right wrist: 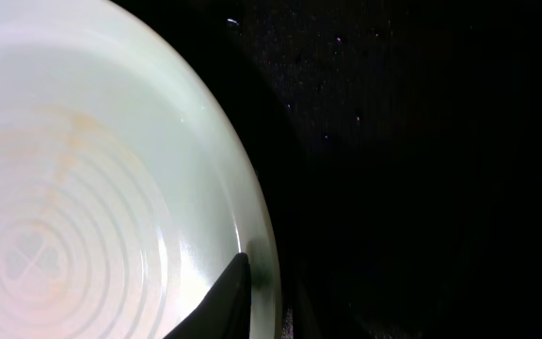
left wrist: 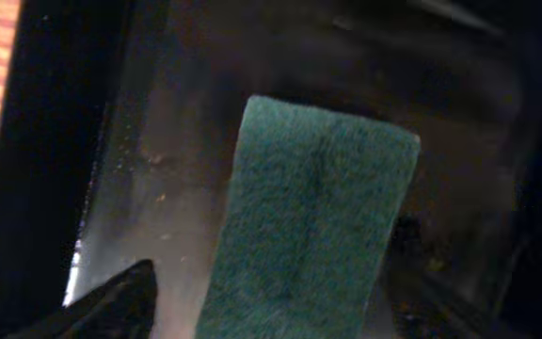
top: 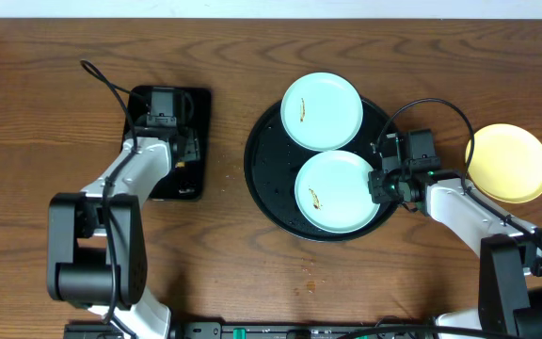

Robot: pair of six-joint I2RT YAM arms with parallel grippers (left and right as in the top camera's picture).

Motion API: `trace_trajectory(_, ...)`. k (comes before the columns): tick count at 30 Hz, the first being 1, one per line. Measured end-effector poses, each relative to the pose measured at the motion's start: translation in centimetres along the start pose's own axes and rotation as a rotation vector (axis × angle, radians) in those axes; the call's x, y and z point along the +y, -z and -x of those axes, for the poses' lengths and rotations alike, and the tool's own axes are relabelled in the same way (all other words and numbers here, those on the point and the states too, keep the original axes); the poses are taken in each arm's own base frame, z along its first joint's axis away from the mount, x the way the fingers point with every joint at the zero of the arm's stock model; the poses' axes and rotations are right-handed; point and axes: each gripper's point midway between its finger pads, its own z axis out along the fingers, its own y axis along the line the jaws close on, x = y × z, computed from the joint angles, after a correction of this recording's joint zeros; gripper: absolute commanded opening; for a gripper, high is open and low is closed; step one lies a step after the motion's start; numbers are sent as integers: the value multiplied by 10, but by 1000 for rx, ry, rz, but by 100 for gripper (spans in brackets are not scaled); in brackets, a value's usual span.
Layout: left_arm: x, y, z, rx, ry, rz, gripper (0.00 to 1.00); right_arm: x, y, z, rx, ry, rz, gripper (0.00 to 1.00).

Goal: Clean dirty plates on tray and stack at the side
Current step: 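Grasp the sponge with the left gripper and lift it from the black tray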

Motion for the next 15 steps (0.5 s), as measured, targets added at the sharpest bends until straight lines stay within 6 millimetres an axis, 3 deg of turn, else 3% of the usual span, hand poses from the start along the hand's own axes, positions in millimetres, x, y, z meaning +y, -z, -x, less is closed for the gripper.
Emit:
trace_trajectory(5,-5,-16,-6,21,-3,-5,80,0,0,0,0,0,0,15)
trace_trajectory(7,-6,-19,-2,6,1,-9,73,0,0,0,0,0,0,15)
trace_trajectory(9,-7,-21,-1,1,6,-11,58,0,0,0,0,0,0,15)
trace_trajectory(11,-8,-22,0,-4,8,-11,14,0,0,0,0,0,0,15)
trace_trajectory(12,-8,-22,0,-5,-2,-11,8,0,0,0,0,0,0,16)
trace_trajectory(15,-8,-22,1,-8,-20,-13,7,0,0,0,1,0,0,17)
